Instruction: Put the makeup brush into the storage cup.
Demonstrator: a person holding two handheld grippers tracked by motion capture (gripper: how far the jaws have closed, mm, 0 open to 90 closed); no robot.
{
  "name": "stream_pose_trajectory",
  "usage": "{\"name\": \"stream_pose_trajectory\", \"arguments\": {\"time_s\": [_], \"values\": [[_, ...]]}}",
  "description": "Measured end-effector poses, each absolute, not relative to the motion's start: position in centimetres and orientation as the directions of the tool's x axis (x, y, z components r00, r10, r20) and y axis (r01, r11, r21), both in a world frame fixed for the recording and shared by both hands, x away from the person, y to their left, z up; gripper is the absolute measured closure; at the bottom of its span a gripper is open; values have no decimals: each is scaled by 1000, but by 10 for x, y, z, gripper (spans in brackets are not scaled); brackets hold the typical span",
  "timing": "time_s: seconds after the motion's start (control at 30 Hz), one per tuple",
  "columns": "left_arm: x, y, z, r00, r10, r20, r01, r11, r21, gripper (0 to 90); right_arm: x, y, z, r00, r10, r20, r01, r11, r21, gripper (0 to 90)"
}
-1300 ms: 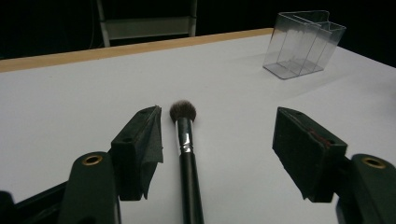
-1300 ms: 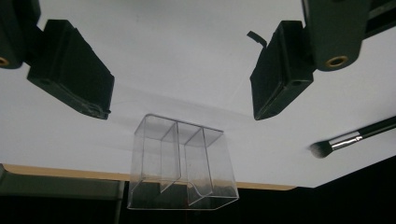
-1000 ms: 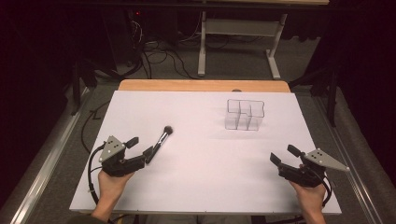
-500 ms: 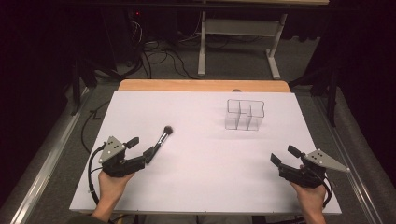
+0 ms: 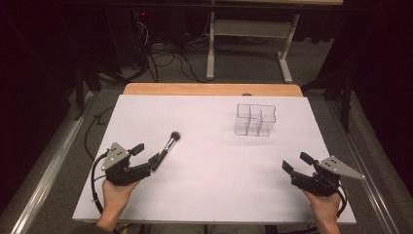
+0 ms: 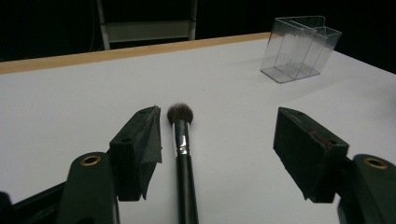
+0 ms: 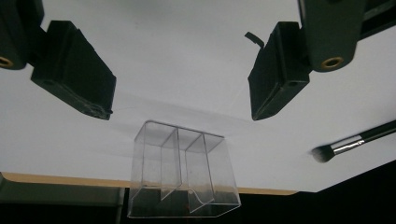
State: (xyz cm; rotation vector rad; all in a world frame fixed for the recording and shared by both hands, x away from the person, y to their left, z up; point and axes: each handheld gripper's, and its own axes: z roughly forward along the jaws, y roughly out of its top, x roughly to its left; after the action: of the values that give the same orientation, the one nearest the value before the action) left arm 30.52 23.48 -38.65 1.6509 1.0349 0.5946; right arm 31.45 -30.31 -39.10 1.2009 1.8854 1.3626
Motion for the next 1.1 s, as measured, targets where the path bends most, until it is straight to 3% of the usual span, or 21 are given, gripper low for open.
{"name": "stream_pose_trajectory", "arguments": {"time_s": [0.27, 1.1], "values": [[311, 237, -384, 497, 853, -157, 360, -39, 932, 320, 315, -304, -391, -467, 880, 90, 361, 96, 928, 249], [331, 225, -355, 527, 841, -122, 318, -62, 946, 318, 314, -304, -392, -470, 878, 89, 361, 100, 927, 249]]}}
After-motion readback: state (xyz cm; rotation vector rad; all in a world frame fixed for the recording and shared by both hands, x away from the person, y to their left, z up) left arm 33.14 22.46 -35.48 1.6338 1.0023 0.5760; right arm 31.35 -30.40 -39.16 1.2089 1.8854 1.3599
